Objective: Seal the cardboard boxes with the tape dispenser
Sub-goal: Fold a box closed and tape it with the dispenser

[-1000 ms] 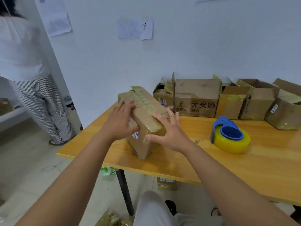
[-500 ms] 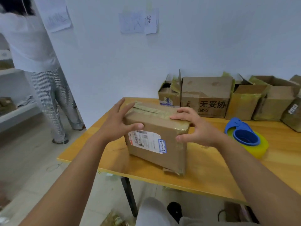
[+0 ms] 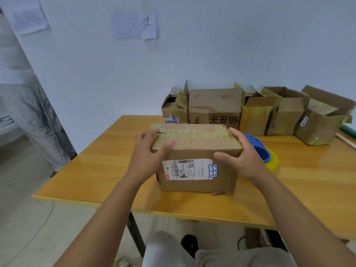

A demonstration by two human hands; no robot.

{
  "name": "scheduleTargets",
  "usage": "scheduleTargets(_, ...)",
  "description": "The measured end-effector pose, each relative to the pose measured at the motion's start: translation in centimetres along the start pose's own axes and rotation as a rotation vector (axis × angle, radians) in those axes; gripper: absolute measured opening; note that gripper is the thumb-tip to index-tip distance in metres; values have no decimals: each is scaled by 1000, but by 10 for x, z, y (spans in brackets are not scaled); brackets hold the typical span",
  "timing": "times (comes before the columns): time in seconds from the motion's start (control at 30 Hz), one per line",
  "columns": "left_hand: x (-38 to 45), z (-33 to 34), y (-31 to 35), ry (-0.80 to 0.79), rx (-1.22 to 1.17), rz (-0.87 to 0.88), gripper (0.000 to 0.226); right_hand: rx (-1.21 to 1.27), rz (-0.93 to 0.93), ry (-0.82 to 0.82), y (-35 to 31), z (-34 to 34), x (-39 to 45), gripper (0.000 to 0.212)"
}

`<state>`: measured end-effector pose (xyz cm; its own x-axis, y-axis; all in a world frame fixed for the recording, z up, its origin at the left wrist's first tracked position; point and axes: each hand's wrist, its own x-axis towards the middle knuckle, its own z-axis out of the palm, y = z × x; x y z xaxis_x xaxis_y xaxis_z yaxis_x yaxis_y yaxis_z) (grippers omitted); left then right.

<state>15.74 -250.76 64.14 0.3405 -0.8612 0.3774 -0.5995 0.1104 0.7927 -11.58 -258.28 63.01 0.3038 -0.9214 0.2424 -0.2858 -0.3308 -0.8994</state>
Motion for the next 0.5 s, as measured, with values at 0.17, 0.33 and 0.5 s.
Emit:
scheduleTargets(0.17,17,5,7,64,-143,-132,48,286,87,96,-5,18,3,67)
scheduleTargets(0.33,18,13,13,91,-172,-121,49,338,114,138,-9,23,4,52)
scheduleTargets(0.5,13,4,12,71,-92,-150,60,265,92,157,-13,34,6,64)
